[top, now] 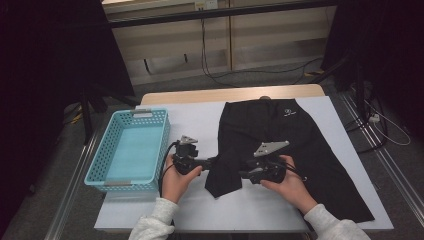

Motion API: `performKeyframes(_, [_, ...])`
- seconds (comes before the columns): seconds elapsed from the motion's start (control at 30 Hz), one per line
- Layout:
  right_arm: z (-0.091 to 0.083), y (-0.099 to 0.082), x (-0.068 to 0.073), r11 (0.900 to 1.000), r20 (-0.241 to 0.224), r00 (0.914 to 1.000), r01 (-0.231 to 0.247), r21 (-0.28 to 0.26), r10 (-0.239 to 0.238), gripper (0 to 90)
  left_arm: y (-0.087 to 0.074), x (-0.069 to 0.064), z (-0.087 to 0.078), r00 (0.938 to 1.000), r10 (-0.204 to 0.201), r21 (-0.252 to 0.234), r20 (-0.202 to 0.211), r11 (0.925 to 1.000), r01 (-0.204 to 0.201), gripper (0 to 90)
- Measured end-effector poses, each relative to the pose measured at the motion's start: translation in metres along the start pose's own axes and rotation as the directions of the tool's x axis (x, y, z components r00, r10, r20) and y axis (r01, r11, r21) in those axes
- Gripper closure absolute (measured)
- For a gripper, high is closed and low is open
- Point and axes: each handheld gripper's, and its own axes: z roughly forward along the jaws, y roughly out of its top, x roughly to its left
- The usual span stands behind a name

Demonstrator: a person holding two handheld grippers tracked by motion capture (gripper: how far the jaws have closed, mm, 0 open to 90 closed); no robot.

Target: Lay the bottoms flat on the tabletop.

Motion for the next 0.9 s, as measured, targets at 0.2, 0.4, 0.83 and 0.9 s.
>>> performKeyframes(0.2, [0.015, -0.001, 0.007, 0.9974, -0.027, 0.9995, -0.015, 0.070, 0.017, 49.3, -0.002, 0.001, 0.004, 1.0000, 0.003, 0.013, -0.004, 0.9999, -0.003, 27.1])
performKeyframes(0.4, [0.021, 0.001, 0.014, 0.9975, -0.019, 0.9998, 0.007, 0.070, -0.006, 65.9, -0.002, 0.000, 0.005, 1.0000, 0.007, 0.016, 0.003, 0.9998, -0.007, 27.2])
performKeyframes(0.83, [-0.012, -0.005, 0.015, 0.9998, -0.068, 0.9977, 0.001, 0.021, 0.001, 89.5, 0.004, -0.003, 0.008, 0.9995, -0.016, -0.021, 0.026, 0.9996, 0.017, 27.5])
performKeyframes(0.9, [-0.021, -0.011, 0.015, 0.9999, -0.067, 0.9977, -0.009, 0.014, 0.010, 89.5, 0.004, -0.004, 0.010, 0.9994, -0.018, -0.015, 0.029, 0.9997, 0.018, 27.6])
